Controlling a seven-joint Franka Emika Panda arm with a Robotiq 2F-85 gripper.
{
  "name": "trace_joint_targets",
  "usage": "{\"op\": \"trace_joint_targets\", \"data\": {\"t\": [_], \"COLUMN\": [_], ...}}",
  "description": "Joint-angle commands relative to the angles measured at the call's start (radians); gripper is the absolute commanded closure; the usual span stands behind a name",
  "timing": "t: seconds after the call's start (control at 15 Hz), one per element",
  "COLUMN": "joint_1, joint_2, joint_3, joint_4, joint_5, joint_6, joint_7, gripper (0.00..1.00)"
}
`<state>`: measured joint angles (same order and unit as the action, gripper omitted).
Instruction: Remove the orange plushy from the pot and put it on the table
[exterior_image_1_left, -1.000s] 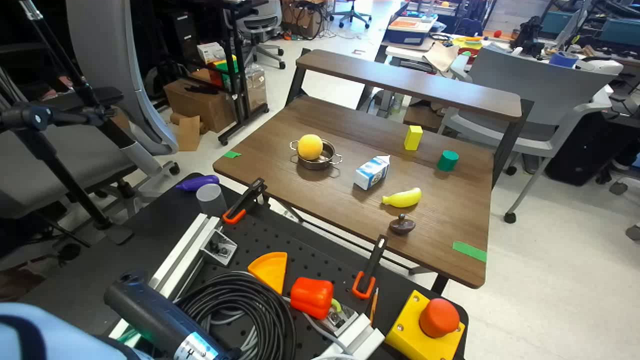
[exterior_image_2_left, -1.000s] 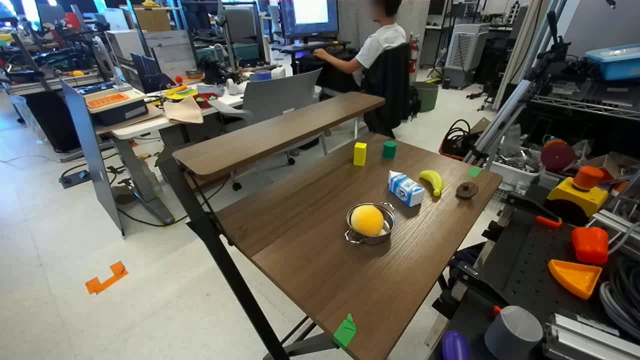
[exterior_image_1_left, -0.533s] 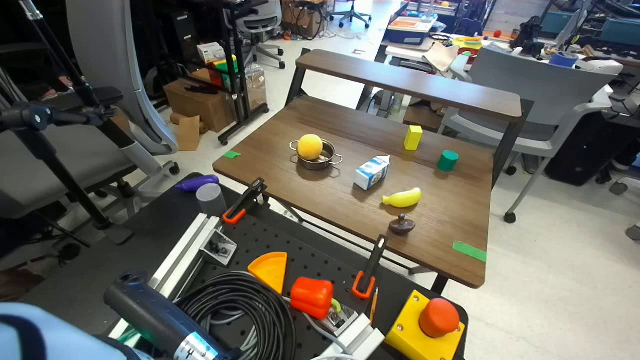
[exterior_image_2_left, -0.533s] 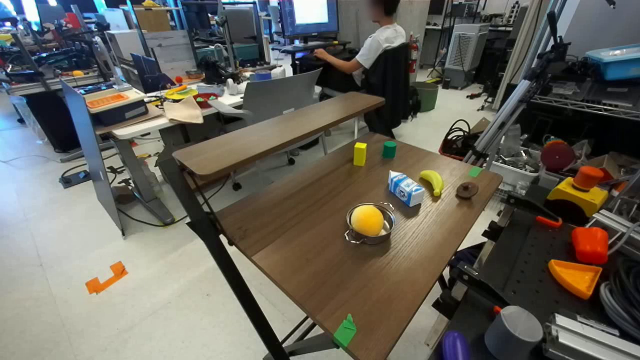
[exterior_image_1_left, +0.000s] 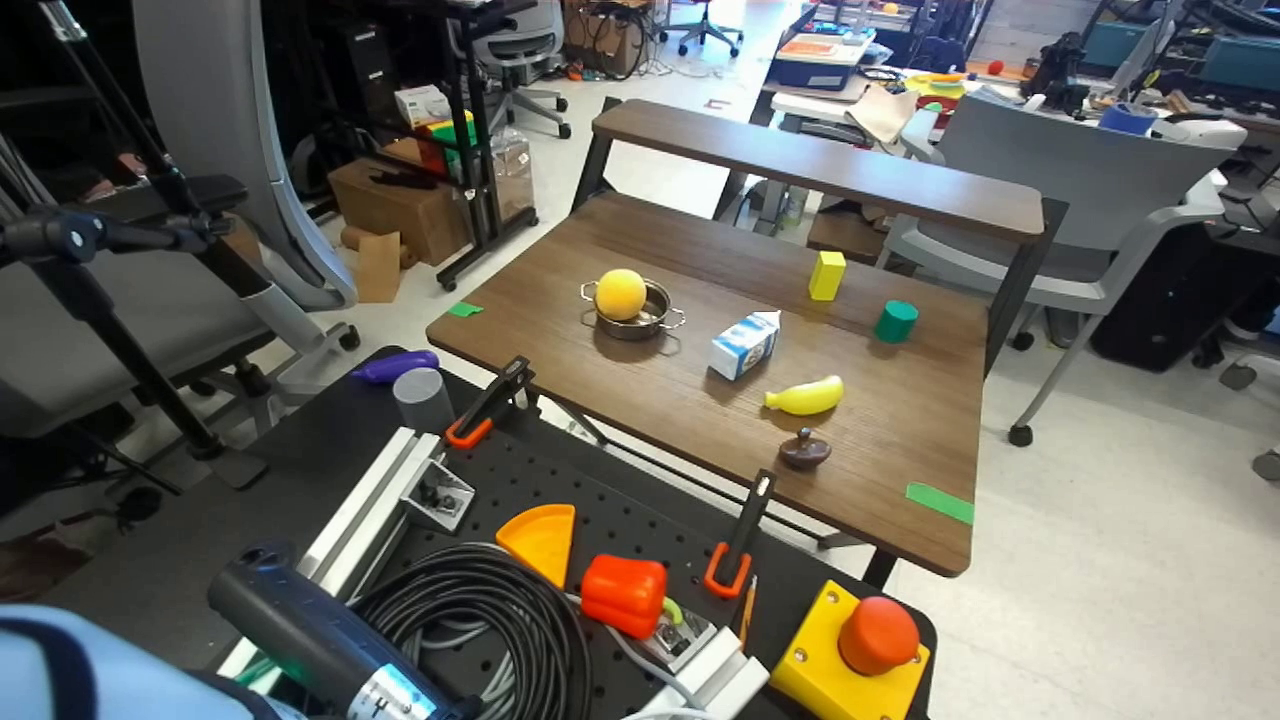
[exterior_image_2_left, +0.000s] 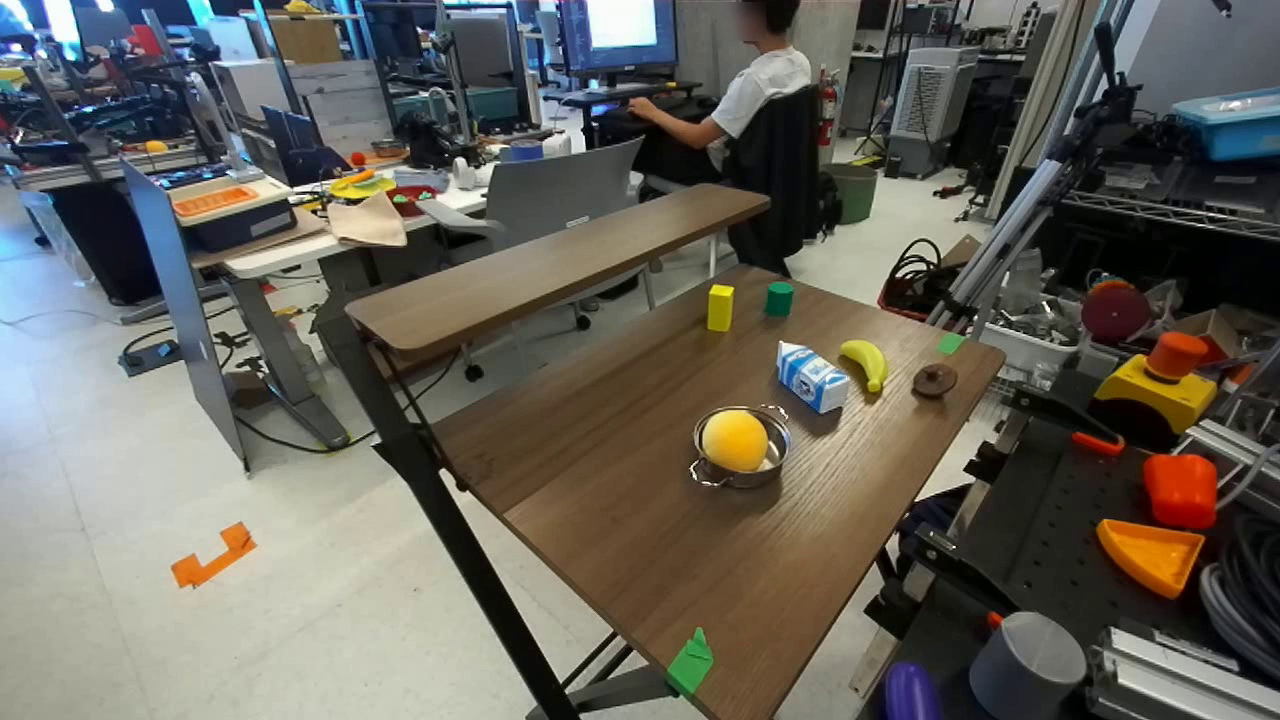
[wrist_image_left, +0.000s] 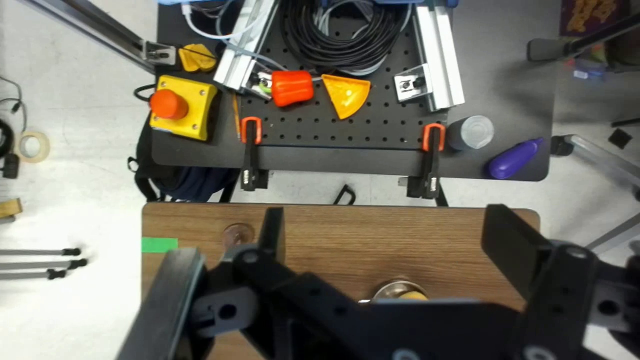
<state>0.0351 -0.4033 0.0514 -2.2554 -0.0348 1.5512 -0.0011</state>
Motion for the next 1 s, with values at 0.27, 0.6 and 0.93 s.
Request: {"op": "trace_joint_targets", "data": {"t": [0.27,0.6,0.93], "joint_1": [-0.001,0.001,0.02], "joint_2": [0.297,0.48,0.648], "joint_3": [-0.005,-0.004,-0.003], "joint_4": [0.077,0.113,0.185], "joint_5": [0.259,0.317,0.309], "joint_6": [0.097,0.331,0.467], "joint_7": [0.135,0.238,0.338], "gripper": [0.0,0.0,0.0]}}
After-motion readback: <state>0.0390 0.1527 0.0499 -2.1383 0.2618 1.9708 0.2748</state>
